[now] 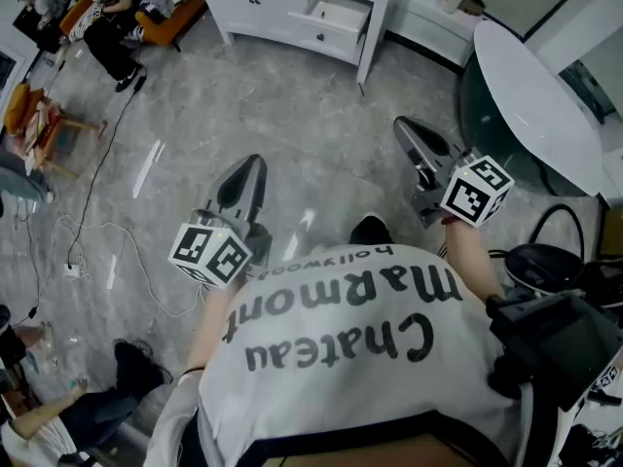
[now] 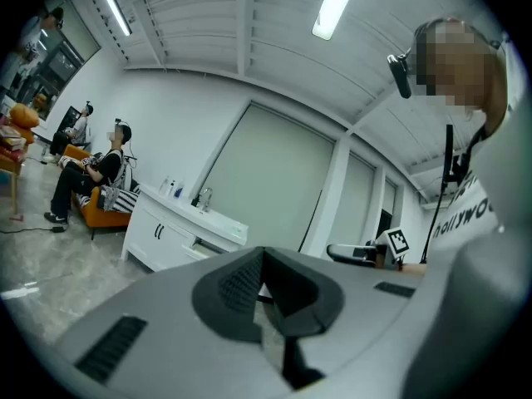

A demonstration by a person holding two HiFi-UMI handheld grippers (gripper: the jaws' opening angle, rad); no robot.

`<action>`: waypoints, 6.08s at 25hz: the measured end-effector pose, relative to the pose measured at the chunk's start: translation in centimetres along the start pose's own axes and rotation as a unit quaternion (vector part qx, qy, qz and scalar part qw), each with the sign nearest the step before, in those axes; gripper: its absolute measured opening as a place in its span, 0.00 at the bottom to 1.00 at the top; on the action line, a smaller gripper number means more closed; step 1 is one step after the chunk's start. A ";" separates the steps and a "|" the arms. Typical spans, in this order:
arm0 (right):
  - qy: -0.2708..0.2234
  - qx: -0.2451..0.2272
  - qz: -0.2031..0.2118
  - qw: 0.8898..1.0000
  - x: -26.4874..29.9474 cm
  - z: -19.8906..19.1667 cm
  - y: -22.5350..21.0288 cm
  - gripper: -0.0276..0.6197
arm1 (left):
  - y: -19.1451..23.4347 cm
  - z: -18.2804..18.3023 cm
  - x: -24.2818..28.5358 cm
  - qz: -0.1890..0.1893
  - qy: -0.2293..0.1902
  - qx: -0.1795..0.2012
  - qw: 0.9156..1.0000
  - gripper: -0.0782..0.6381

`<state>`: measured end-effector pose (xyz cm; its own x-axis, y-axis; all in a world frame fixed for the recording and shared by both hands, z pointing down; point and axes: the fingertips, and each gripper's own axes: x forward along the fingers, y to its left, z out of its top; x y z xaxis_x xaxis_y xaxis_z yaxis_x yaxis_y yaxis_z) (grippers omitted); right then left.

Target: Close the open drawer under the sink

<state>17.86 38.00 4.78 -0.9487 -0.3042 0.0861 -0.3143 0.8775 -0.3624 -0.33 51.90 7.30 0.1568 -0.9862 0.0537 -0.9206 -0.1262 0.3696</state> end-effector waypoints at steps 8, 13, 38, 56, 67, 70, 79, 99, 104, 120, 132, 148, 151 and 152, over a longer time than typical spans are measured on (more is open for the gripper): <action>-0.014 0.022 0.004 1.000 1.6 0.1 -0.1 0.06 | 2.0 1.5 -1.9 0.004 -0.072 -0.083 0.994 0.12; -0.012 0.039 0.001 0.999 2.1 -0.2 -1.8 0.06 | 3.0 1.4 -1.3 0.006 -0.075 -0.089 0.993 0.12; 0.012 0.062 0.018 0.998 15.4 5.3 -20.8 0.06 | 10.0 2.9 19.5 0.040 0.000 -0.055 0.998 0.12; 0.034 0.077 0.006 0.996 19.4 8.3 -32.1 0.06 | 11.8 2.9 32.3 0.033 0.025 -0.047 0.998 0.12; 0.055 0.078 0.011 0.995 21.3 7.2 -34.4 0.06 | 11.8 3.0 34.4 0.026 0.016 -0.028 0.999 0.12; 0.056 0.087 0.014 0.995 21.6 6.5 -34.0 0.06 | 11.5 2.2 34.6 0.018 0.034 -0.023 0.999 0.12; 0.089 0.139 -0.035 0.986 21.1 1.3 -36.3 0.06 | 12.0 -1.2 38.4 -0.027 0.060 0.006 0.998 0.12; 0.072 0.264 -0.159 0.949 30.1 -4.9 -39.1 0.06 | 25.8 -6.8 48.0 -0.130 0.236 0.016 0.963 0.12; 0.049 0.289 -0.186 0.938 32.3 -6.4 -39.1 0.06 | 27.8 -8.5 49.2 -0.184 0.280 0.027 0.942 0.12; 0.032 0.375 -0.266 0.888 29.5 -16.3 -43.6 0.06 | 34.0 -18.8 55.7 -0.133 0.325 0.010 0.936 0.13; 0.065 0.397 -0.252 0.880 26.7 -25.4 -48.0 0.06 | 37.5 -26.0 61.1 -0.059 0.291 0.028 0.955 0.34; 0.093 0.422 -0.229 0.872 25.6 -29.4 -48.2 0.06 | 37.7 -27.8 64.0 -0.023 0.262 0.076 0.962 0.34; 0.094 0.427 -0.234 0.868 25.4 -30.1 -48.3 0.06 | 38.1 -27.8 64.0 -0.010 0.258 0.084 0.962 0.34; 0.094 0.429 -0.235 0.867 25.3 -30.3 -48.3 0.06 | 38.3 -27.7 64.0 -0.003 0.255 0.082 0.964 0.34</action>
<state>7.99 -0.79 52.62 -0.7371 -0.4172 0.5317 -0.6023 0.0488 -0.7968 -15.64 -13.11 50.63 0.2783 -0.8102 0.5159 -0.9569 -0.1876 0.2216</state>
